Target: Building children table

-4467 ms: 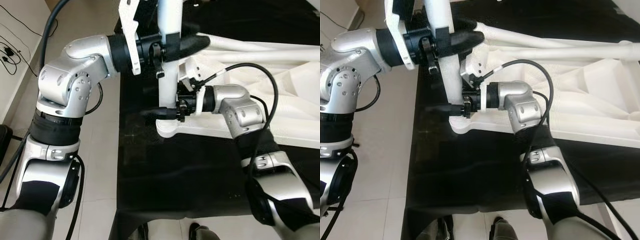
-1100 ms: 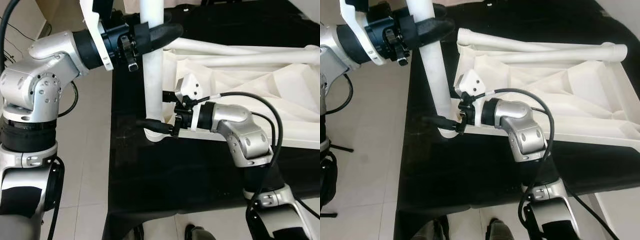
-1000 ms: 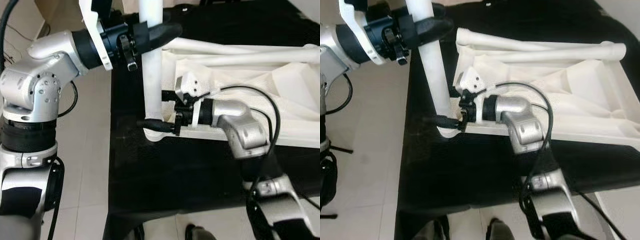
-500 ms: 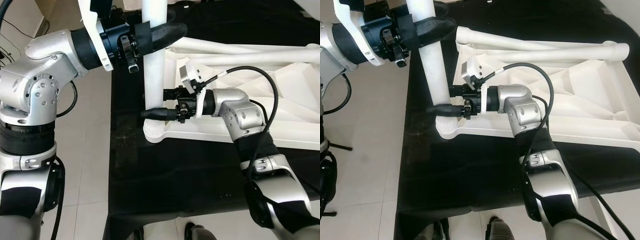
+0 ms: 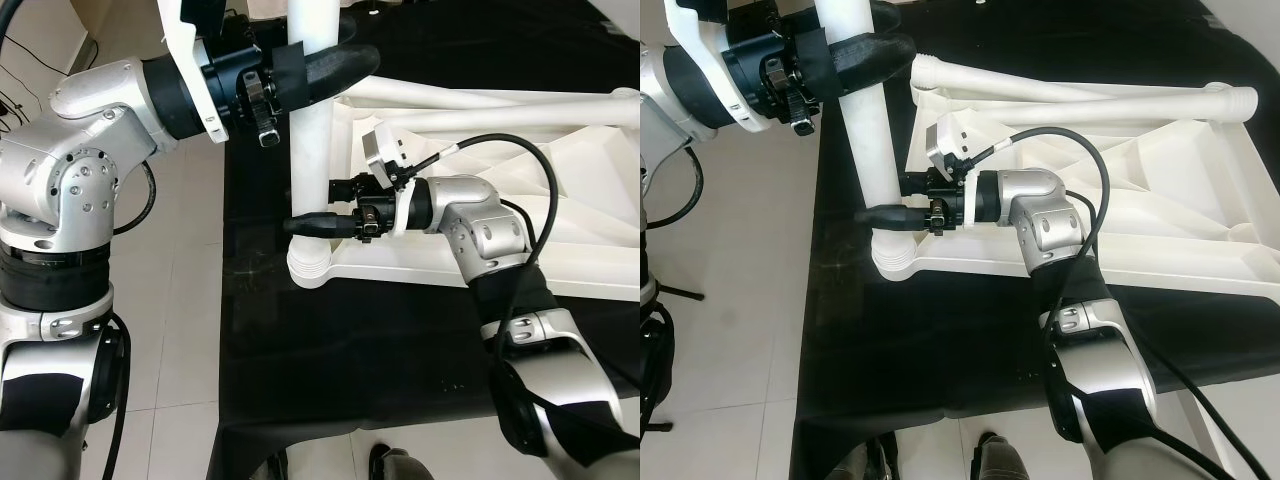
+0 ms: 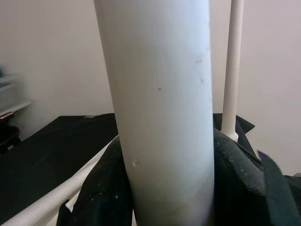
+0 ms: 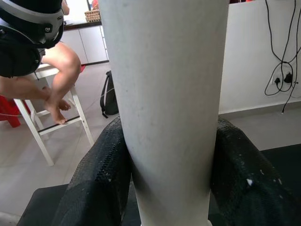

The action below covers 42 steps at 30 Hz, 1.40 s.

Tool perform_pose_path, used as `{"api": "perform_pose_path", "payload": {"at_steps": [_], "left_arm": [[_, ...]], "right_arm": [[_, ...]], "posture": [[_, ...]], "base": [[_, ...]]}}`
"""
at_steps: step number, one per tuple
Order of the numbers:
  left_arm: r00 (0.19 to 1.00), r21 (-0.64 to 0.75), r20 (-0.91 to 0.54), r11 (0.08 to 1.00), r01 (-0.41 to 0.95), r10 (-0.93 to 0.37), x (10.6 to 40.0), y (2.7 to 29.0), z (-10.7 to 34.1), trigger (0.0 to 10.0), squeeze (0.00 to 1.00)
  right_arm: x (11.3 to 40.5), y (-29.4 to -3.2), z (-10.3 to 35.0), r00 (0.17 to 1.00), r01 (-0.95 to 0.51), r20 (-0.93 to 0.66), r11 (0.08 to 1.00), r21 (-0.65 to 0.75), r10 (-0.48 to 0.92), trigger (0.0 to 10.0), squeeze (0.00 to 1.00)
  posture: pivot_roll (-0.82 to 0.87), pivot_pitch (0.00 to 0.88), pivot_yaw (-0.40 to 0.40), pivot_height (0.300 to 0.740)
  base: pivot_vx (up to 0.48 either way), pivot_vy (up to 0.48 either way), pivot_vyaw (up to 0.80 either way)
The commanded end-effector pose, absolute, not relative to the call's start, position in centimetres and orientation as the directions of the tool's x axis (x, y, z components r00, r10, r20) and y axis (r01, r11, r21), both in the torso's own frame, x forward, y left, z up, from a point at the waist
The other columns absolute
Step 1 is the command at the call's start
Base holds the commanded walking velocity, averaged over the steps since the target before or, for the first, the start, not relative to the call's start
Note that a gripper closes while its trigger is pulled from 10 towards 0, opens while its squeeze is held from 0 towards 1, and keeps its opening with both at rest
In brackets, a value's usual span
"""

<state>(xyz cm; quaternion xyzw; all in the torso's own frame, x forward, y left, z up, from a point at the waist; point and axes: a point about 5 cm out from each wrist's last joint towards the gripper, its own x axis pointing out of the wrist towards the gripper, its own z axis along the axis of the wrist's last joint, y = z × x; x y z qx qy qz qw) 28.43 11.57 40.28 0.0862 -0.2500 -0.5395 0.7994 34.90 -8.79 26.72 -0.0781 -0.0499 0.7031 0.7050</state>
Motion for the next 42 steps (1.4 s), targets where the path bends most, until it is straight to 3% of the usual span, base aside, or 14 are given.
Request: {"api": "perform_pose_path", "payload": {"at_steps": [1, 3, 4, 11, 14, 15, 16, 17, 18, 20, 24, 30, 34, 42], "left_arm": [[0.388, 0.423, 0.276, 0.474, 0.772, -0.879, 29.4, 11.7, 39.7, 10.0, 0.0], [0.388, 0.423, 0.276, 0.474, 0.772, -0.879, 29.4, 11.7, 39.7, 10.0, 0.0], [0.388, 0.422, 0.276, 0.474, 0.773, -0.879, 29.4, 11.8, 39.8, 10.0, 1.0], [0.403, 0.416, 0.29, 0.494, 0.764, -0.868, 29.6, 12.1, 40.1, 10.0, 1.0], [0.426, 0.421, 0.281, 0.51, 0.75, -0.86, 29.6, 12.3, 40.0, 10.0, 1.0], [0.423, 0.418, 0.273, 0.503, 0.757, -0.864, 29.4, 12.4, 39.9, 10.0, 0.0], [0.42, 0.417, 0.266, 0.496, 0.762, -0.868, 29.3, 12.4, 39.9, 10.0, 0.0], [0.42, 0.417, 0.266, 0.496, 0.762, -0.868, 29.3, 12.4, 39.9, 10.0, 0.0], [0.417, 0.416, 0.262, 0.492, 0.765, -0.87, 29.2, 12.4, 39.8, 10.0, 0.0], [0.416, 0.415, 0.262, 0.49, 0.766, -0.871, 29.1, 12.5, 39.9, 10.0, 0.0], [0.411, 0.419, 0.263, 0.487, 0.766, -0.873, 29.0, 12.6, 40.0, 10.0, 0.0], [0.415, 0.423, 0.263, 0.491, 0.762, -0.871, 29.1, 12.6, 40.0, 10.0, 0.0], [0.434, 0.435, 0.268, 0.51, 0.742, -0.86, 28.6, 13.1, 40.1, 10.0, 0.0], [0.53, 0.41, 0.203, 0.563, 0.717, -0.823, 24.6, 16.5, 38.3, 10.0, 0.0]], "right_arm": [[33.2, -6.2, 25.6, -0.24, -0.957, -0.043, -0.244, -0.154, 0.97, 0.0, 0.0], [33.2, -6.2, 25.6, -0.24, -0.957, -0.043, -0.244, -0.154, 0.97, 0.0, 0.0], [33.3, -6.5, 25.5, -0.207, -0.964, -0.036, -0.21, -0.163, 0.978, 0.0, 0.0], [33.5, -7.3, 25.2, -0.113, -0.976, -0.028, -0.116, -0.183, 0.993, 0.0, 0.0], [34.0, -8.7, 24.7, 0.171, -0.965, -0.053, 0.157, -0.211, 0.984, 0.0, 0.0], [34.0, -8.5, 23.8, 0.333, -0.924, -0.088, 0.306, -0.228, 0.939, 0.0, 0.0], [34.3, -8.4, 22.4, 0.707, -0.704, -0.054, 0.696, -0.14, 0.705, 0.0, 0.0], [34.3, -8.4, 22.4, 0.707, -0.704, -0.054, 0.696, -0.14, 0.705, 0.0, 0.0], [34.0, -9.4, 21.2, 0.903, -0.426, -0.087, 0.902, -0.067, 0.42, 0.0, 0.0], [32.8, -9.7, 20.4, 0.93, -0.361, -0.114, 0.925, -0.121, 0.349, 0.0, 0.0], [32.0, -7.7, 20.4, 0.86, -0.509, -0.103, 0.833, -0.216, 0.499, 0.0, 0.0], [32.6, -7.0, 20.7, 0.858, -0.514, -0.093, 0.839, -0.18, 0.506, 0.0, 0.0], [32.8, -7.0, 21.1, 0.889, -0.457, -0.092, 0.871, -0.181, 0.448, 0.0, 0.0], [33.6, -9.1, 21.9, 0.93, -0.367, -0.094, 0.904, -0.219, 0.355, 0.0, 0.0]], "posture": [[0.09, 0.271, 0.054, 0.74], [0.09, 0.271, 0.054, 0.74], [0.1, 0.268, 0.054, 0.74], [0.1, 0.269, 0.045, 0.74], [0.09, 0.273, 0.032, 0.74], [0.1, 0.277, 0.012, 0.74], [0.1, 0.28, 0.003, 0.74], [0.1, 0.28, 0.003, 0.74], [0.1, 0.283, 0.0, 0.74], [0.11, 0.286, 0.003, 0.74], [0.1, 0.27, 0.009, 0.74], [0.1, 0.26, 0.003, 0.74], [0.1, 0.247, -0.006, 0.74], [0.1, 0.235, -0.014, 0.74]], "base": [[0.0, 0.0, 0.0], [0.0, 0.0, 0.0], [0.0, 0.0, 0.0], [0.0, 0.0, 0.0], [0.0, 0.0, 0.0], [0.0, 0.0, 0.0], [0.0, 0.0, 0.0], [0.0, 0.0, 0.0], [0.0, 0.0, 0.0], [0.0, 0.0, 0.0], [0.0, 0.0, 0.0], [0.0, 0.0, 0.0], [0.0, 0.0, 0.0], [0.0, 0.0, 0.0]]}}
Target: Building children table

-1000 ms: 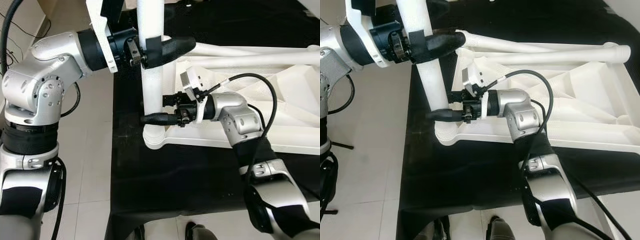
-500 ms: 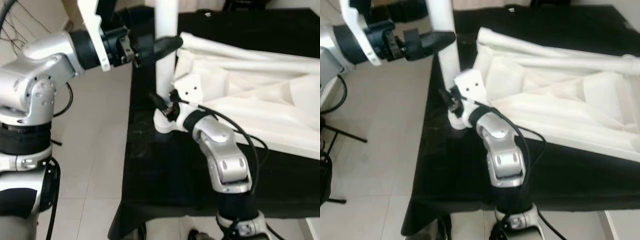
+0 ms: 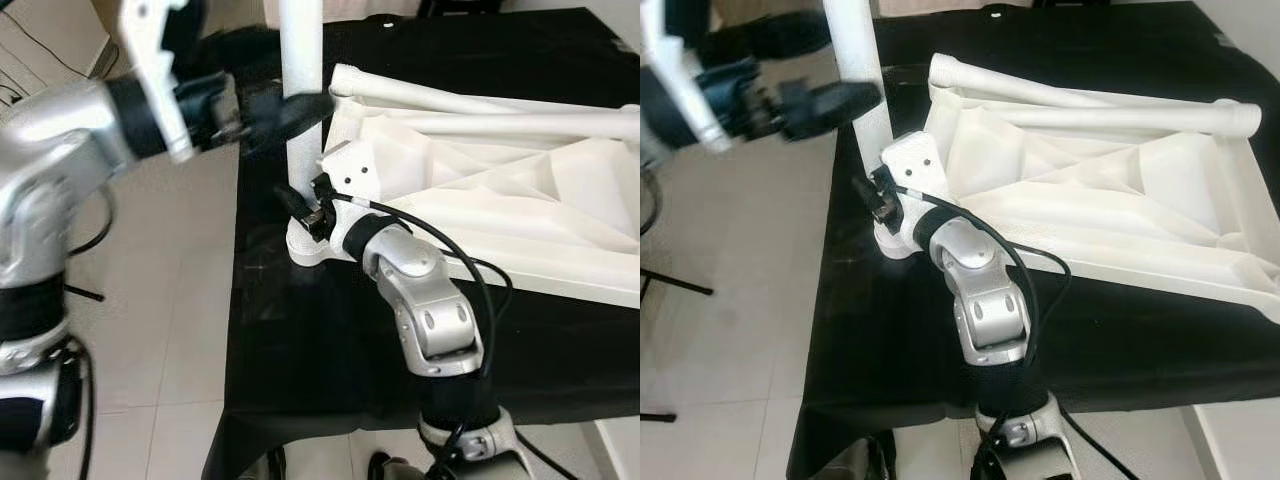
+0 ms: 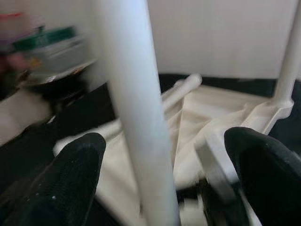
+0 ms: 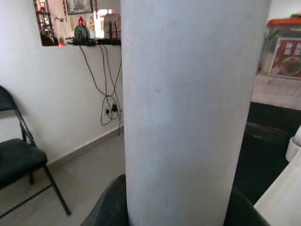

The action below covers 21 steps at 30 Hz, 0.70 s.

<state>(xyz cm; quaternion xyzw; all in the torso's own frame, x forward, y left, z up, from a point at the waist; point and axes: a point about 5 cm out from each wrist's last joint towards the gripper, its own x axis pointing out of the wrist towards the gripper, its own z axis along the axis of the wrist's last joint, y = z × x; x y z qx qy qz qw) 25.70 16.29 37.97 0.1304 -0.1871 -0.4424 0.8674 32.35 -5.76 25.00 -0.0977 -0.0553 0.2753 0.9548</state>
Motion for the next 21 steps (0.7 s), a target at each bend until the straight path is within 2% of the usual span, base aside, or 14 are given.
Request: {"api": "perform_pose_path", "payload": {"at_steps": [1, 3, 5, 6, 7, 8, 9, 10, 14, 16, 17, 19, 20, 21], "left_arm": [[0.53, 0.41, 0.203, 0.563, 0.717, -0.823, 24.6, 16.5, 38.3, 10.0, 0.0], [0.57, 0.414, 0.179, 0.587, 0.695, -0.802, 23.2, 17.4, 37.9, 10.0, 0.0], [0.57, 0.414, 0.179, 0.587, 0.695, -0.802, 23.2, 17.4, 37.9, 10.0, 0.0], [0.601, 0.425, 0.179, 0.612, 0.666, -0.779, 22.4, 18.0, 38.0, 10.0, 0.0], [0.654, 0.435, 0.194, 0.662, 0.61, -0.731, 21.8, 18.8, 38.2, 10.0, 0.0], [0.654, 0.435, 0.194, 0.662, 0.61, -0.731, 21.8, 18.8, 38.2, 10.0, 0.0], [0.714, 0.432, 0.214, 0.72, 0.543, -0.667, 21.4, 19.6, 37.9, 10.0, 0.0], [0.767, 0.404, 0.22, 0.772, 0.491, -0.603, 21.3, 20.3, 36.7, 10.0, 0.0], [0.799, 0.382, 0.217, 0.802, 0.459, -0.56, 21.1, 20.7, 35.8, 10.0, 0.0], [0.864, 0.307, 0.117, 0.845, 0.437, -0.489, 20.4, 20.4, 30.9, 10.0, 0.0], [0.864, 0.307, 0.117, 0.845, 0.437, -0.489, 20.4, 20.4, 30.9, 10.0, 0.0], [0.884, 0.222, 0.07, 0.872, 0.437, -0.461, 19.4, 19.0, 27.4, 10.0, 0.0], [0.884, 0.222, 0.07, 0.872, 0.437, -0.461, 19.4, 19.0, 27.4, 10.0, 0.0], [0.887, 0.202, 0.056, 0.875, 0.439, -0.458, 19.0, 17.8, 26.2, 10.0, 0.0]], "right_arm": [[33.6, -9.1, 21.9, 0.93, -0.367, -0.094, 0.904, -0.219, 0.355, 0.0, 0.0], [33.8, -9.7, 21.9, 0.934, -0.356, -0.096, 0.907, -0.226, 0.343, 0.0, 0.0], [33.8, -9.7, 21.9, 0.934, -0.356, -0.096, 0.907, -0.226, 0.343, 0.0, 0.0], [33.9, -9.8, 21.9, 0.936, -0.353, -0.096, 0.908, -0.226, 0.34, 0.0, 0.0], [34.0, -9.9, 21.8, 0.935, -0.355, -0.097, 0.908, -0.222, 0.342, 9.1, 0.0], [34.0, -9.9, 21.8, 0.935, -0.355, -0.097, 0.908, -0.222, 0.342, 9.1, 0.0], [34.1, -9.9, 22.0, 0.934, -0.356, -0.087, 0.911, -0.209, 0.345, 10.0, 0.0], [34.2, -9.8, 22.3, 0.929, -0.371, -0.075, 0.908, -0.195, 0.363, 10.0, 1.0], [34.2, -9.7, 22.5, 0.924, -0.381, -0.068, 0.906, -0.186, 0.375, 10.0, 1.0], [34.4, -9.3, 23.6, 0.857, -0.513, -0.013, 0.85, -0.119, 0.516, 10.0, 1.0], [34.4, -9.3, 23.6, 0.857, -0.513, -0.013, 0.85, -0.119, 0.516, 10.0, 1.0], [34.5, -8.9, 24.4, 0.746, -0.657, 0.025, 0.742, -0.129, 0.665, 10.0, 1.0], [34.5, -8.9, 24.4, 0.746, -0.657, 0.025, 0.742, -0.129, 0.665, 10.0, 1.0], [34.4, -8.2, 24.4, 0.669, -0.733, 0.023, 0.665, -0.142, 0.743, 10.0, 0.69]], "posture": [[0.1, 0.235, -0.014, 0.74], [0.11, 0.234, -0.019, 0.74], [0.11, 0.234, -0.019, 0.74], [0.12, 0.233, -0.023, 0.74], [0.12, 0.231, -0.023, 0.74], [0.12, 0.231, -0.023, 0.74], [0.12, 0.228, -0.017, 0.74], [0.12, 0.227, -0.016, 0.74], [0.12, 0.227, -0.016, 0.74], [0.11, 0.24, -0.013, 0.74], [0.11, 0.24, -0.013, 0.74], [0.12, 0.247, -0.017, 0.74], [0.12, 0.247, -0.017, 0.74], [0.12, 0.248, -0.017, 0.74]], "base": [[0.0, 0.0, 0.0], [0.0, 0.0, 0.0], [0.0, 0.0, 0.0], [0.0, 0.0, 0.0], [0.0, 0.0, 0.0], [0.0, 0.0, 0.0], [0.0, 0.0, 0.0], [0.0, 0.0, 0.0], [0.0, 0.0, 0.0], [0.0, 0.0, 0.0], [0.0, 0.0, 0.0], [0.0, 0.0, 0.0], [0.0, 0.0, 0.0], [0.0, 0.0, 0.0]]}}
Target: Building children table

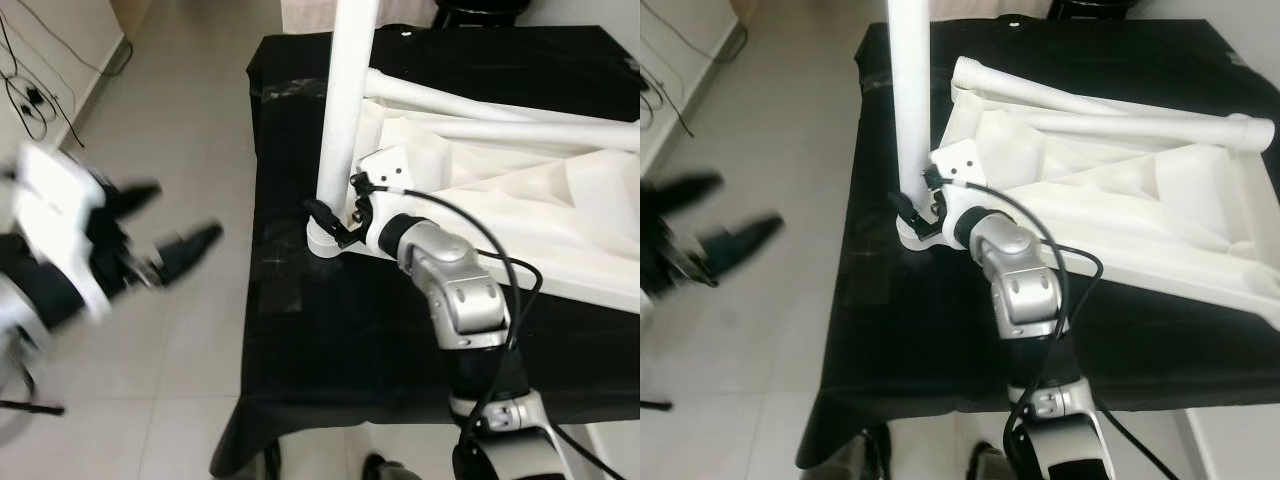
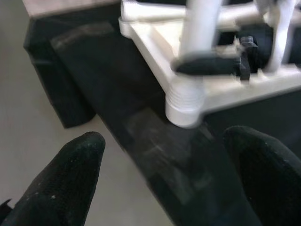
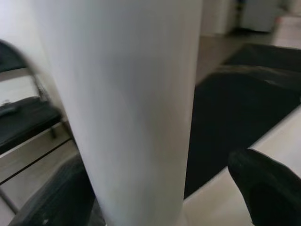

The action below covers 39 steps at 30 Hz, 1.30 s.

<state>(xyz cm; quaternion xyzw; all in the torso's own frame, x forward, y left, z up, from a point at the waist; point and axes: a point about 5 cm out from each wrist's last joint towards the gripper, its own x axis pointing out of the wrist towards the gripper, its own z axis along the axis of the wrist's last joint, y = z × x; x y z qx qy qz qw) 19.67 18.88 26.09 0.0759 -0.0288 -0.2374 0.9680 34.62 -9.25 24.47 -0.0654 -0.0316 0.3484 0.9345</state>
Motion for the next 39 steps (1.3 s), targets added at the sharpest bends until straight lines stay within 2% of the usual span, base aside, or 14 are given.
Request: {"api": "perform_pose_path", "payload": {"at_steps": [1, 2, 9, 12, 15, 16, 17, 18, 22, 29, 35, 36, 38, 39], "left_arm": [[0.887, 0.202, 0.056, 0.875, 0.439, -0.458, 19.0, 17.8, 26.2, 10.0, 0.0], [0.884, 0.198, 0.042, 0.871, 0.449, -0.465, 18.8, 17.1, 25.6, 10.0, 0.0], [0.86, 0.161, -0.011, 0.848, 0.505, -0.51, 17.9, 14.8, 23.4, 10.0, 0.0], [0.833, 0.111, -0.063, 0.825, 0.554, -0.55, 16.6, 13.2, 21.3, 10.0, 0.0], [0.832, 0.098, -0.077, 0.826, 0.555, -0.55, 16.2, 12.9, 20.7, 10.0, 0.0], [0.845, 0.114, -0.096, 0.838, 0.534, -0.526, 16.0, 13.0, 19.7, 10.0, 0.0], [0.853, 0.129, -0.106, 0.844, 0.521, -0.51, 15.9, 13.0, 19.1, 10.0, 0.0], [0.859, 0.11, -0.102, 0.853, 0.511, -0.502, 15.9, 13.1, 18.6, 10.0, 0.0], [0.872, 0.096, -0.063, 0.867, 0.489, -0.485, 16.2, 13.1, 18.6, 10.0, 0.0], [0.875, 0.075, -0.024, 0.872, 0.483, -0.483, 16.1, 12.9, 18.5, 10.0, 0.0], [0.871, 0.059, 0.02, 0.87, 0.49, -0.492, 16.0, 12.5, 18.2, 10.0, 0.0], [0.872, 0.061, 0.028, 0.871, 0.487, -0.489, 15.9, 12.5, 18.1, 10.0, 0.0], [0.875, 0.062, 0.037, 0.875, 0.481, -0.484, 15.8, 12.6, 17.9, 10.0, 0.0], [0.875, 0.062, 0.037, 0.875, 0.481, -0.484, 15.8, 12.6, 17.9, 10.0, 0.0]], "right_arm": [[34.4, -8.2, 24.4, 0.669, -0.733, 0.023, 0.665, -0.142, 0.743, 10.0, 0.69], [34.4, -7.7, 24.4, 0.622, -0.772, 0.03, 0.619, -0.143, 0.782, 10.0, 0.0], [35.6, -6.8, 24.7, 0.55, -0.821, 0.041, 0.549, -0.16, 0.834, 10.0, 0.0], [36.1, -6.2, 25.3, 0.437, -0.876, 0.032, 0.433, -0.213, 0.899, 10.0, 0.0], [36.1, -6.0, 25.7, 0.391, -0.893, 0.032, 0.388, -0.227, 0.92, 10.0, 0.0], [35.9, -5.5, 26.2, 0.302, -0.926, 0.04, 0.303, -0.227, 0.953, 4.9, 0.0], [35.7, -5.1, 26.5, 0.239, -0.944, 0.049, 0.244, -0.224, 0.97, 3.2, 0.0], [35.3, -4.8, 26.6, 0.16, -0.961, 0.045, 0.167, -0.222, 0.986, 0.0, 0.0], [35.0, -4.6, 26.4, 0.043, -0.975, 0.031, 0.049, -0.215, 0.999, 0.0, 0.0], [35.2, -4.8, 26.1, 0.042, -0.975, 0.027, 0.047, -0.218, 0.999, 0.0, 0.0], [35.3, -6.4, 24.9, 0.143, -0.97, 0.003, 0.141, -0.198, 0.99, 0.0, 0.0], [35.1, -6.7, 24.2, 0.208, -0.964, -0.012, 0.203, -0.173, 0.978, 0.0, 0.0], [34.0, -7.1, 21.9, 0.436, -0.899, -0.031, 0.435, -0.044, 0.899, 0.0, 0.0], [34.0, -7.1, 21.9, 0.436, -0.899, -0.031, 0.435, -0.044, 0.899, 0.0, 0.0]], "posture": [[0.12, 0.248, -0.017, 0.74], [0.13, 0.252, -0.022, 0.74], [0.12, 0.262, -0.035, 0.74], [0.1, 0.267, -0.048, 0.74], [0.1, 0.267, -0.048, 0.74], [0.11, 0.267, -0.036, 0.74], [0.11, 0.267, -0.036, 0.74], [0.11, 0.267, -0.036, 0.74], [0.12, 0.269, -0.033, 0.74], [0.12, 0.274, -0.021, 0.74], [0.1, 0.271, -0.028, 0.74], [0.1, 0.271, -0.03, 0.74], [0.08, 0.271, -0.039, 0.74], [0.08, 0.271, -0.039, 0.74]], "base": [[0.0, 0.0, 0.0], [0.0, 0.0, 0.0], [0.0, 0.0, 0.0], [0.0, 0.0, 0.0], [0.0, 0.0, 0.0], [0.0, 0.0, 0.0], [0.0, 0.0, 0.0], [0.0, 0.0, 0.0], [0.0, 0.0, 0.0], [0.0, 0.0, 0.0], [0.0, 0.0, 0.0], [0.0, 0.0, 0.0], [0.0, 0.0, 0.0], [0.0, 0.0, 0.0]]}}
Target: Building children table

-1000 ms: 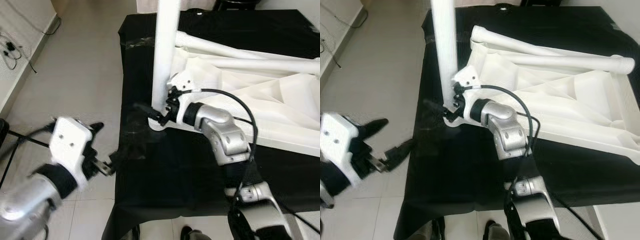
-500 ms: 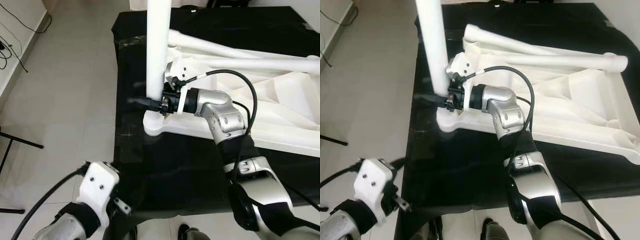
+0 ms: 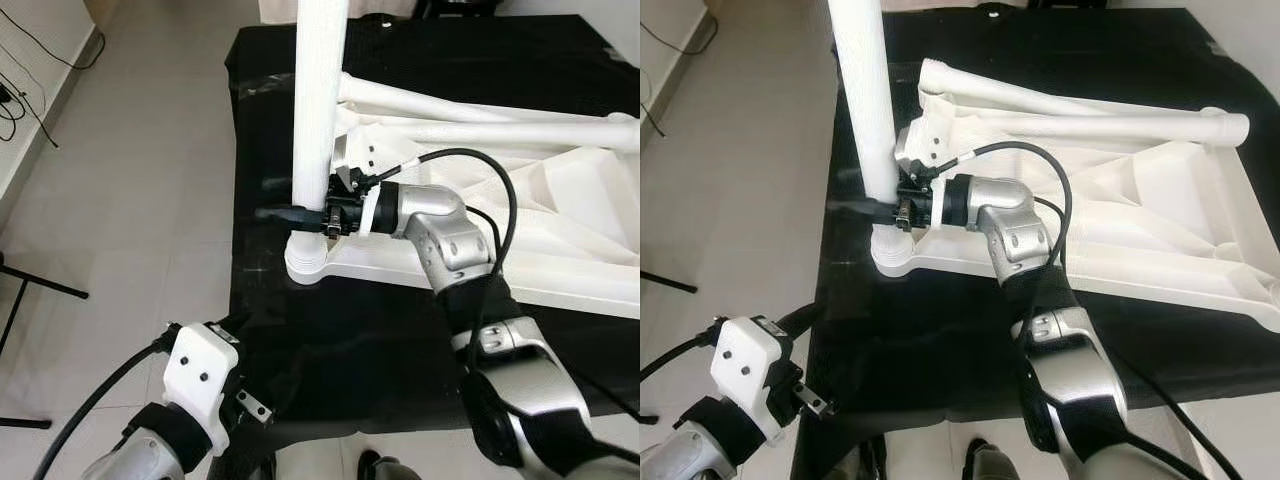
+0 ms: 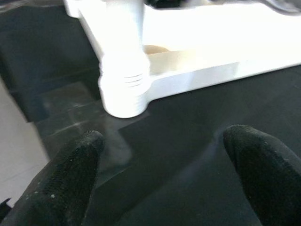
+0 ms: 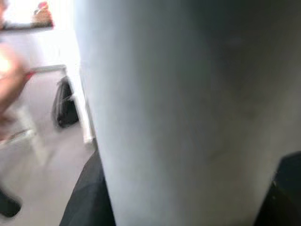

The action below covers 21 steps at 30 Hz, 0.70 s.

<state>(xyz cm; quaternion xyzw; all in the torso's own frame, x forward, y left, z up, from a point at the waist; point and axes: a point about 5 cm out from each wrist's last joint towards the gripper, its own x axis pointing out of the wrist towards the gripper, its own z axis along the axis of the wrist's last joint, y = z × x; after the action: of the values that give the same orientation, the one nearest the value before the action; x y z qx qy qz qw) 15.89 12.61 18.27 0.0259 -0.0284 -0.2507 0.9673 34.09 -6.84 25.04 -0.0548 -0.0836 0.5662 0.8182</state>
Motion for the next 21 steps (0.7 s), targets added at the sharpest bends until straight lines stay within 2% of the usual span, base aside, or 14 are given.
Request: {"api": "perform_pose_path", "payload": {"at_steps": [1, 2, 3, 4, 5, 8, 14, 15, 16, 17, 18, 20, 21], "left_arm": [[0.877, 0.062, 0.044, 0.877, 0.476, -0.479, 15.7, 12.7, 17.9, 10.0, 0.0], [0.877, 0.062, 0.044, 0.877, 0.476, -0.479, 15.7, 12.7, 17.9, 10.0, 0.0], [0.88, 0.062, 0.05, 0.881, 0.47, -0.473, 15.7, 12.9, 17.8, 10.0, 0.0], [0.88, 0.062, 0.05, 0.881, 0.47, -0.473, 15.7, 12.9, 17.8, 10.0, 0.0], [0.881, 0.063, 0.056, 0.883, 0.466, -0.469, 15.8, 13.0, 17.8, 10.0, 0.0], [0.877, 0.061, 0.059, 0.879, 0.473, -0.477, 16.0, 13.0, 17.7, 10.0, 0.0], [0.867, 0.061, 0.065, 0.87, 0.49, -0.493, 16.5, 13.0, 17.2, 10.0, 0.0], [0.87, 0.062, 0.068, 0.872, 0.485, -0.489, 16.5, 13.1, 17.1, 10.0, 0.0], [0.872, 0.064, 0.071, 0.875, 0.48, -0.484, 16.5, 13.2, 17.1, 10.0, 0.0], [0.872, 0.064, 0.071, 0.875, 0.48, -0.484, 16.5, 13.2, 17.1, 10.0, 0.0], [0.875, 0.067, 0.077, 0.878, 0.474, -0.478, 16.6, 13.2, 17.1, 10.0, 0.0], [0.875, 0.067, 0.077, 0.878, 0.474, -0.478, 16.6, 13.2, 17.1, 10.0, 0.0], [0.876, 0.069, 0.081, 0.88, 0.471, -0.475, 16.7, 13.2, 17.0, 10.0, 0.0]], "right_arm": [[33.6, -7.4, 20.5, 0.624, -0.781, -0.08, 0.623, -0.037, 0.777, 0.0, 0.0], [33.6, -7.4, 20.5, 0.624, -0.781, -0.08, 0.623, -0.037, 0.777, 0.0, 0.0], [32.2, -8.0, 18.9, 0.765, -0.64, -0.134, 0.767, -0.047, 0.63, 0.0, 0.0], [32.2, -8.0, 18.9, 0.765, -0.64, -0.134, 0.767, -0.047, 0.63, 0.0, 0.0], [30.4, -8.2, 18.1, 0.825, -0.559, -0.155, 0.825, -0.081, 0.543, 0.0, 0.0], [29.3, -8.2, 17.9, 0.844, -0.532, -0.16, 0.839, -0.113, 0.513, 0.0, 0.0], [29.4, -6.8, 18.8, 0.782, -0.623, -0.14, 0.768, -0.149, 0.607, 0.0, 0.0], [29.5, -6.6, 19.1, 0.756, -0.654, -0.141, 0.739, -0.162, 0.639, 10.0, 0.0], [29.6, -6.2, 19.5, 0.702, -0.712, -0.149, 0.679, -0.178, 0.696, 10.0, 0.0], [29.6, -6.2, 19.5, 0.702, -0.712, -0.149, 0.679, -0.178, 0.696, 10.0, 0.0], [29.6, -6.0, 20.0, 0.67, -0.742, -0.145, 0.648, -0.175, 0.728, 10.0, 0.15], [29.6, -6.0, 20.0, 0.67, -0.742, -0.145, 0.648, -0.175, 0.728, 10.0, 0.15], [29.9, -5.9, 20.8, 0.623, -0.781, -0.128, 0.605, -0.154, 0.772, 10.0, 1.0]], "posture": [[0.07, 0.269, -0.031, 0.74], [0.07, 0.269, -0.031, 0.74], [0.05, 0.271, -0.019, 0.74], [0.05, 0.271, -0.019, 0.74], [0.03, 0.271, -0.006, 0.74], [0.02, 0.254, 0.007, 0.74], [0.03, 0.226, 0.004, 0.74], [0.03, 0.224, 0.004, 0.74], [0.03, 0.219, 0.002, 0.74], [0.03, 0.219, 0.002, 0.74], [0.03, 0.212, -0.001, 0.74], [0.03, 0.212, -0.001, 0.74], [0.03, 0.204, -0.003, 0.74]], "base": [[0.0, 0.0, 0.0], [0.0, 0.0, 0.0], [0.0, 0.0, 0.0], [0.0, 0.0, 0.0], [0.0, 0.0, 0.0], [0.0, 0.0, 0.0], [0.0, 0.0, 0.0], [0.0, 0.0, 0.0], [0.0, 0.0, 0.0], [0.0, 0.0, 0.0], [0.0, 0.0, 0.0], [0.0, 0.0, 0.0], [0.0, 0.0, 0.0]]}}
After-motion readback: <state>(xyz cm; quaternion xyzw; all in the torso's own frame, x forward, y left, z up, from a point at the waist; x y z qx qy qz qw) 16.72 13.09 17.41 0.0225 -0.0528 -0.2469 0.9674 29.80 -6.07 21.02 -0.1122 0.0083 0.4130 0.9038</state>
